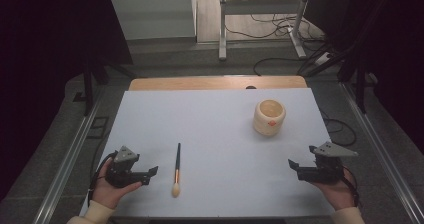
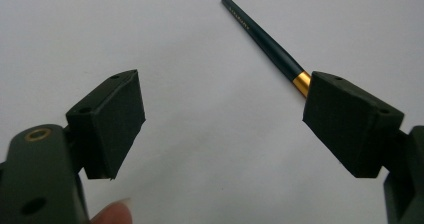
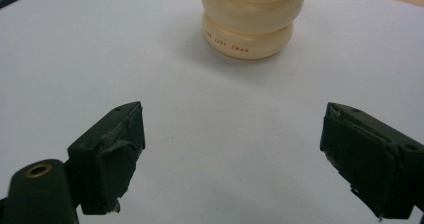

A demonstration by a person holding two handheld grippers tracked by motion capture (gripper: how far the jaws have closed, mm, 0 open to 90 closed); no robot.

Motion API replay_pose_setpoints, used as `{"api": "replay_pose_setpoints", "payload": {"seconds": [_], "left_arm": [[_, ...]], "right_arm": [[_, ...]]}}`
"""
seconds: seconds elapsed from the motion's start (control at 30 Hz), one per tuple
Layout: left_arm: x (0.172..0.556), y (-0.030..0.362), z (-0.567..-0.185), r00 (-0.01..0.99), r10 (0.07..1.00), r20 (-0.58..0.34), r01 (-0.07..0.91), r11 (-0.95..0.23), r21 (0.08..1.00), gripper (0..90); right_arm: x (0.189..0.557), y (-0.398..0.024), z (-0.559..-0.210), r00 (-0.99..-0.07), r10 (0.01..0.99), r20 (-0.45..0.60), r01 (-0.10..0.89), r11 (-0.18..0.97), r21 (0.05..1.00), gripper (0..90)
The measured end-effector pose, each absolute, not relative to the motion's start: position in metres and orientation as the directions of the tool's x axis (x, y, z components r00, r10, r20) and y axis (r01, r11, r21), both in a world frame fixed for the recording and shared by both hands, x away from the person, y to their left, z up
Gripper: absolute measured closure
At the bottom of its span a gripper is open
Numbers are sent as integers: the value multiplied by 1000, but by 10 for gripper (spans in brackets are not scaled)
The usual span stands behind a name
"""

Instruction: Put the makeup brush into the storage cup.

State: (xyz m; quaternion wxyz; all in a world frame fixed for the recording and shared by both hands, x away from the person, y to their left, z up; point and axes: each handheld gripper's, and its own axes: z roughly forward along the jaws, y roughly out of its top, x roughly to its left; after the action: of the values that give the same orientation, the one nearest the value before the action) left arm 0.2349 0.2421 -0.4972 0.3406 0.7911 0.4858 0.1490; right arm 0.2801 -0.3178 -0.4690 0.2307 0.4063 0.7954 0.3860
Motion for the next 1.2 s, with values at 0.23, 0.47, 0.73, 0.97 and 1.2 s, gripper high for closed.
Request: {"api": "replay_pose_setpoints", "payload": {"seconds": [0.23, 0.47, 0.73, 0.97, 1.2], "left_arm": [[237, 244, -498, 495, 865, -83, 649, -305, 697, 157], [244, 242, -496, 492, 865, -98, 669, -303, 678, 165], [246, 234, -484, 393, 891, -229, 780, -191, 596, 216], [248, 223, -478, 369, 899, -237, 800, -177, 574, 210], [251, 222, -476, 349, 895, -278, 822, -149, 550, 211]], "right_arm": [[279, -319, -469, -557, 828, -63, 465, 373, 803, 111], [280, -321, -473, -563, 824, -63, 480, 388, 787, 111], [279, -319, -474, -560, 825, -78, 479, 399, 781, 111], [278, -318, -474, -559, 825, -83, 478, 403, 781, 111], [279, -318, -473, -564, 824, -52, 479, 378, 792, 108]]}}
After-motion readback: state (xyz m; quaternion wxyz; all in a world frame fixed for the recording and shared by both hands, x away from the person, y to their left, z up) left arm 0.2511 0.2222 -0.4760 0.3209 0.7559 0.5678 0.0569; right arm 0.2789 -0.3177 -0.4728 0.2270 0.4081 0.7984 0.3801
